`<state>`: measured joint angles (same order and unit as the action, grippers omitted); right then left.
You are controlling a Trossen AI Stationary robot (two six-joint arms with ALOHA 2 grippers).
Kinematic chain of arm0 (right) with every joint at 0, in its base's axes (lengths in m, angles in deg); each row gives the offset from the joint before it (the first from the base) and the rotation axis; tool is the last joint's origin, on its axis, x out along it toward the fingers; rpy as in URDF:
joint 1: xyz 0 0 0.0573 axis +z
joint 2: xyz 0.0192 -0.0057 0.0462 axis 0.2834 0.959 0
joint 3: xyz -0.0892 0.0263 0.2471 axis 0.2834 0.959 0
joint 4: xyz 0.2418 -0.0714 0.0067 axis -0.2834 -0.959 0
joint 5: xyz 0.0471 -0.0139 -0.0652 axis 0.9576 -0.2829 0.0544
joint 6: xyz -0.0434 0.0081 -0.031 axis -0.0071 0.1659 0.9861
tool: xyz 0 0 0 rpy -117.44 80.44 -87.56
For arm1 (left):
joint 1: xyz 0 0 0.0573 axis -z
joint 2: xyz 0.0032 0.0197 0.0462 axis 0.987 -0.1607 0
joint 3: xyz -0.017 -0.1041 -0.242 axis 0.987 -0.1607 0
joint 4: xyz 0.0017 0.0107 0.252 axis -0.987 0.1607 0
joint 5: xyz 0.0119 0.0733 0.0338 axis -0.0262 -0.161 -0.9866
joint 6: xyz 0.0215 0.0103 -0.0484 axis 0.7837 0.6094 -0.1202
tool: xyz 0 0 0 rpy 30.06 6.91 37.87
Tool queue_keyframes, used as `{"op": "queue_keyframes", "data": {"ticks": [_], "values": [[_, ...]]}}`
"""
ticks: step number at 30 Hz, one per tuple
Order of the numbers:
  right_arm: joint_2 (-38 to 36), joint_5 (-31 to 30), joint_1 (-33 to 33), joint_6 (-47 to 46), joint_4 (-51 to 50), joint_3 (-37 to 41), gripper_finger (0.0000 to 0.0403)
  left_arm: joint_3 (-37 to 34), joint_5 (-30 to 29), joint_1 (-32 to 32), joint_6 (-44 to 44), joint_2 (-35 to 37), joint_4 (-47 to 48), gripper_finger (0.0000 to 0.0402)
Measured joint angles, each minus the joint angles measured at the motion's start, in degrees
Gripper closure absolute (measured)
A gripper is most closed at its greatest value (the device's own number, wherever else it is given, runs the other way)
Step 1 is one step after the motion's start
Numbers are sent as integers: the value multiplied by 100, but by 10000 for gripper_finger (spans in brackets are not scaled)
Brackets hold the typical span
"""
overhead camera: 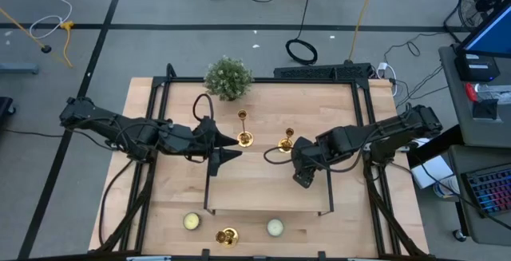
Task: Pick & Place candle stick holders
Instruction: Put the orange scented candle on the shelf
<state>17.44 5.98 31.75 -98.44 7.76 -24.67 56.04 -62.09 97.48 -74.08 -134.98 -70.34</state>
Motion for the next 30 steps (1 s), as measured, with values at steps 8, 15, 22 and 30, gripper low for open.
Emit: {"op": "queue_keyframes", "data": {"ticks": [8,15,22,30], "values": [[-4,-15,0,4,4,0,108,0,-2,0,-13,0,45,172],[-4,-15,0,10,4,0,108,0,-48,0,-12,0,51,172],[-4,2,0,20,5,2,108,0,-48,0,4,0,62,172],[-4,211,6,95,43,2,108,0,-49,0,3,0,62,172]]}}
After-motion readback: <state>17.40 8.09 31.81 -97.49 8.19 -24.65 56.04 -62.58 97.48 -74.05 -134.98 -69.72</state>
